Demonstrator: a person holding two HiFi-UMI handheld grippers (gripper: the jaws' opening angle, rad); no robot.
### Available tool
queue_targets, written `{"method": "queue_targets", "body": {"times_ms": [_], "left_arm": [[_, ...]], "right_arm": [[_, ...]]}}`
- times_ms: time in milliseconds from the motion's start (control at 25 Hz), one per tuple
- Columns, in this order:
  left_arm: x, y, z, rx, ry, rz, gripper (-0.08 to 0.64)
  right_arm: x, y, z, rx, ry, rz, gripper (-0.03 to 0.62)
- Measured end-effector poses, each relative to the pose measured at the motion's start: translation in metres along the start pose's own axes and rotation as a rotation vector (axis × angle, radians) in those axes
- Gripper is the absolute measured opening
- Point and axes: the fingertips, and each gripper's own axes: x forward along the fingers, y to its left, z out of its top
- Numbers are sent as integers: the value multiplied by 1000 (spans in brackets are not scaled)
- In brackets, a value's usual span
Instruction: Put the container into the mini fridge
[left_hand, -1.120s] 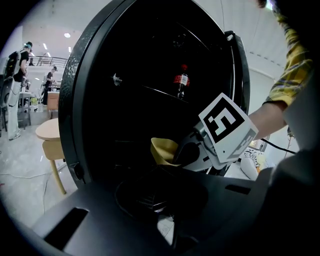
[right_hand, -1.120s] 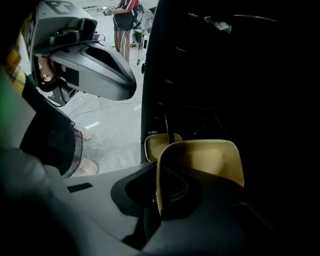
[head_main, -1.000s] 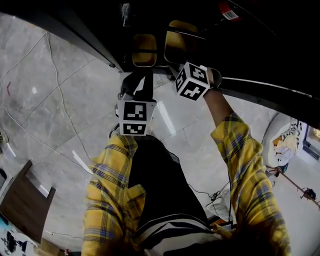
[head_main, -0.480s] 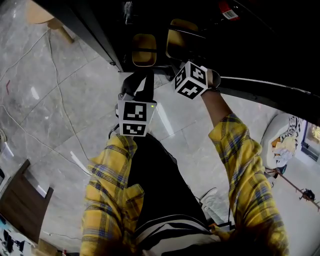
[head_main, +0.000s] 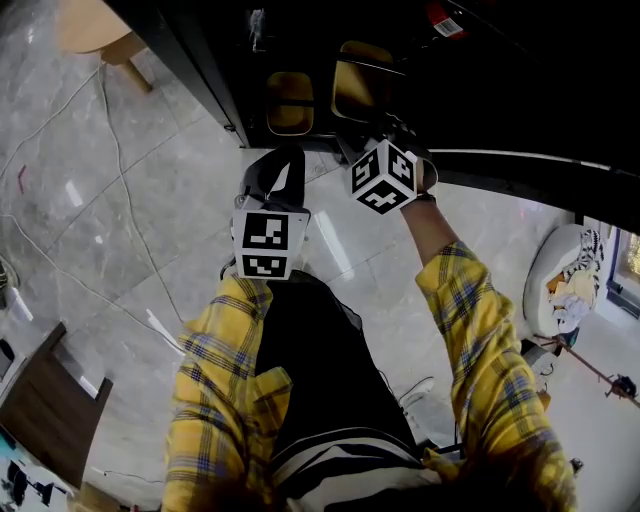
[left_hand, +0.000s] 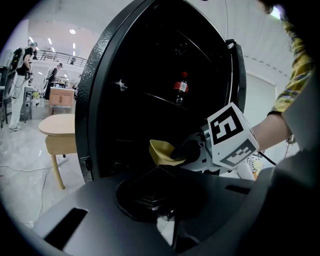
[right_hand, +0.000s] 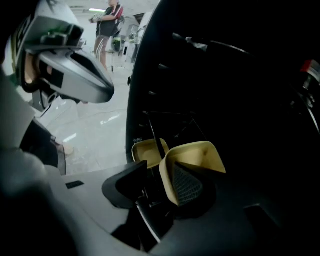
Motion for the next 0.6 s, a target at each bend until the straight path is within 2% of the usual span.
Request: {"method": "queue_targets", "body": {"times_ms": [120,280,600], "left_arm": [[-9,2,1,-15,-7,4,9],[-20,5,2,-25,-9,6,9],[-40,10,7,-47,-5,5,9]], "right_arm": [[-14,3,6,116,-45,-18,155],[-31,5,12,217,-85,-59,130],[-63,4,13,480,-158,-119,90]]}}
